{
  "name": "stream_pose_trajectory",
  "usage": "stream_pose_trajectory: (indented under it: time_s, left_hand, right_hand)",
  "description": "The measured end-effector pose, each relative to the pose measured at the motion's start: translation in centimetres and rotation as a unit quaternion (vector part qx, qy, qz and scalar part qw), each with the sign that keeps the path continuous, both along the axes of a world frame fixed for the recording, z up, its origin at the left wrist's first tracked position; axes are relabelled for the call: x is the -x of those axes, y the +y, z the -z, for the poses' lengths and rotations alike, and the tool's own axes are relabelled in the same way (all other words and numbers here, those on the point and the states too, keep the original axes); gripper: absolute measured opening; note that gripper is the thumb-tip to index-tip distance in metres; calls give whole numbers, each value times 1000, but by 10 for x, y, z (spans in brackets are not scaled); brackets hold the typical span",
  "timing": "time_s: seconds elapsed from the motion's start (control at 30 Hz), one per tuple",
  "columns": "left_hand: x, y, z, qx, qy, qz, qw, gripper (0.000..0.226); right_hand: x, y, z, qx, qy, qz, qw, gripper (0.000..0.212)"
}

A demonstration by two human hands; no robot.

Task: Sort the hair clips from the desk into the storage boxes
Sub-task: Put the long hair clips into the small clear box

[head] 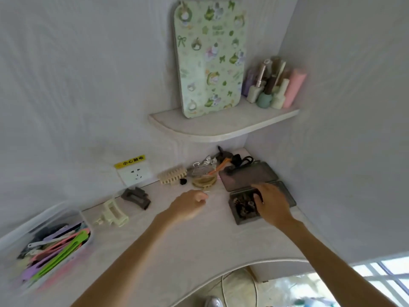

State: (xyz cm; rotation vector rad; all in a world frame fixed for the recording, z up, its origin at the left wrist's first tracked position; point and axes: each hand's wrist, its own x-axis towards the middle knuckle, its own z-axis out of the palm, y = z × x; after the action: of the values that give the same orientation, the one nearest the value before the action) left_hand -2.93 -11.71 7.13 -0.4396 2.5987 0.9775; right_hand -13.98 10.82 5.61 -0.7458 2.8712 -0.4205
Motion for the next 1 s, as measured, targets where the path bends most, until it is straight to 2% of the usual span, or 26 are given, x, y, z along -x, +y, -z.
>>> stream_pose_trajectory:
  time_s: [0.07,0.17,0.23,0.33,0.37,0.43,0.53,0.63,0.7,0.83,0.93,1.0]
  left_hand:
    - [31,26,9,-32,-42,-4,999,38]
    - [57,57,21,-93,-79,-23,992,46]
    - [67,69,27,-119,-57,-38,991,38]
    - [78,73,35,-118,-25,-89,989,21]
    - [79,70,36,-125,-38,-107,986,24]
    - [85,63,37,-149,-92,-129,976,33]
    - [81,50,29,-175,-184,-106,962,42]
    - [73,43,22,-196,-231,-45,952,48]
    - [68,41,22,-208,-246,-8,947,48]
    - [71,41,29,-212,-266,45,939,49]
    - [76,42,28,-191,-282,99,935,46]
    - [82,36,26,-173,-247,104,948,38]
  right_hand:
    - [10,27,9,-78,-46,8,996,42]
    - [19,49,9,-85,-119,-51,988,47]
    - [26,52,4,-75,-160,-76,981,48]
    - [39,50,-8,-111,-248,-103,957,51]
    - [42,47,-14,-127,-266,-111,949,51]
    - [52,41,-25,-131,-242,-116,954,48]
    - [62,27,-35,-65,-165,-104,979,42]
    - [68,12,-26,-77,-176,-137,972,54]
    - [67,8,-16,-123,-215,-143,958,56]
    - [67,12,3,-167,-243,-119,948,43]
    - [76,19,9,-149,-233,-74,958,37]
    - [86,20,13,-105,-179,-36,978,34]
